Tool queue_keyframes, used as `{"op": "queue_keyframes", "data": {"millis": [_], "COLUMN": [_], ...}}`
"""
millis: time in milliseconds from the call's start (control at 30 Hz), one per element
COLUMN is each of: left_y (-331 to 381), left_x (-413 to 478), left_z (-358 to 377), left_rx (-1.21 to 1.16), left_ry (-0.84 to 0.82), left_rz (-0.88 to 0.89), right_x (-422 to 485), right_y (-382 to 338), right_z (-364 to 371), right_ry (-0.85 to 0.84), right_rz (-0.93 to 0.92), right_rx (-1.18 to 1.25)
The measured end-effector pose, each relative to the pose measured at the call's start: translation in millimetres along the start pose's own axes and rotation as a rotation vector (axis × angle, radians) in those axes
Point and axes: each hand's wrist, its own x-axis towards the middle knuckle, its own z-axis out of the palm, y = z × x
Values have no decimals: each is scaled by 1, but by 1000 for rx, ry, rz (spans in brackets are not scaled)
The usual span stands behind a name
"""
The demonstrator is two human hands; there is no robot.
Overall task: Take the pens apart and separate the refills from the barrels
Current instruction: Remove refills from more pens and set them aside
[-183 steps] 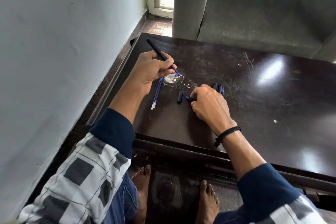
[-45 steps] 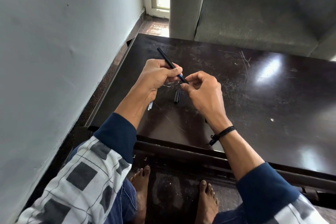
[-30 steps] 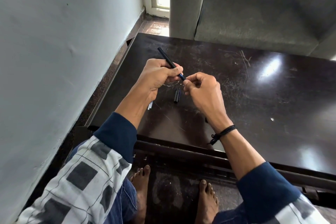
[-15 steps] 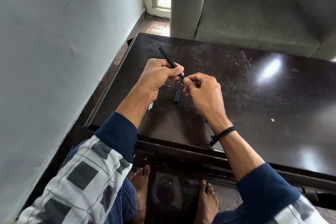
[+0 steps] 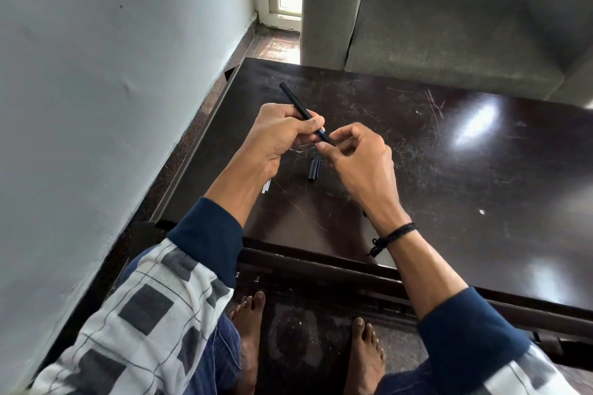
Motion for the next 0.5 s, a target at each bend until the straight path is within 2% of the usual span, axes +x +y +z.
{"op": "queue_keyframes", "data": {"millis": [500], "left_y": [-3], "left_x": [1], "left_z": [1], "left_rx": [17], "left_ry": [-14], "left_rz": [-4], "right_x": [1], "right_y": [2], "right_z": [2], "right_ry": [-17], "right_rz": [25], "right_rx": [-33]}}
